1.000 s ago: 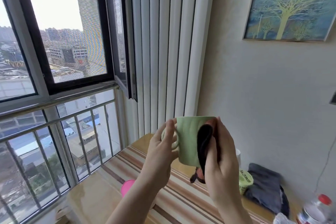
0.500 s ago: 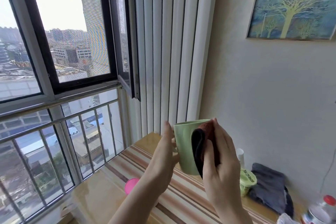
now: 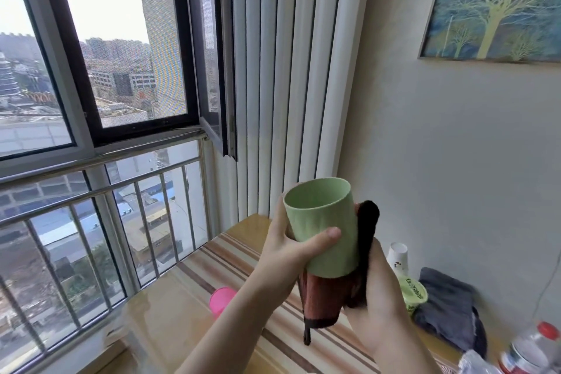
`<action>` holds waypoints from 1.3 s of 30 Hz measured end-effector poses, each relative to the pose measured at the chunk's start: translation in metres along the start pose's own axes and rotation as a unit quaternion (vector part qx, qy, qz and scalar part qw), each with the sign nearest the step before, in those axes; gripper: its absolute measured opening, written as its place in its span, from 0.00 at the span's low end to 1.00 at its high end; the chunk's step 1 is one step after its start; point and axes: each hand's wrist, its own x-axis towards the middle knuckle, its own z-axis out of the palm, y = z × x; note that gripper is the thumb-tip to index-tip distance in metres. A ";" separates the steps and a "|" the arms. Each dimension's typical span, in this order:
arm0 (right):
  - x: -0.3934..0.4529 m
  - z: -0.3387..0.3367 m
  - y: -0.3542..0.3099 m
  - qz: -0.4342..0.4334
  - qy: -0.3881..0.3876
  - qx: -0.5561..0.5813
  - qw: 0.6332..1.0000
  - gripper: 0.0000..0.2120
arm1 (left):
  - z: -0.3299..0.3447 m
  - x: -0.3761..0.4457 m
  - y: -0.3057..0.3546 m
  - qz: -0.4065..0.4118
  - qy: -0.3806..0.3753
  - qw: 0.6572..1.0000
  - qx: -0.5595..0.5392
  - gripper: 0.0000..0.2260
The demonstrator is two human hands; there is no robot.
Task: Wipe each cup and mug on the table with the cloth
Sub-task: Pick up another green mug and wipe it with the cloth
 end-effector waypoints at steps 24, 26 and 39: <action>0.041 -0.082 0.055 -0.347 0.042 -0.605 0.715 0.13 | -0.066 0.003 -0.073 -0.112 0.137 0.984 0.008 0.37; 0.050 -0.094 0.061 -0.308 0.056 -0.639 0.703 0.10 | -0.076 0.004 -0.098 -0.136 0.141 0.975 0.105 0.37; 0.120 -0.172 0.086 -0.173 0.121 -0.689 0.694 0.10 | -0.090 -0.013 -0.287 -0.257 0.112 0.927 0.251 0.40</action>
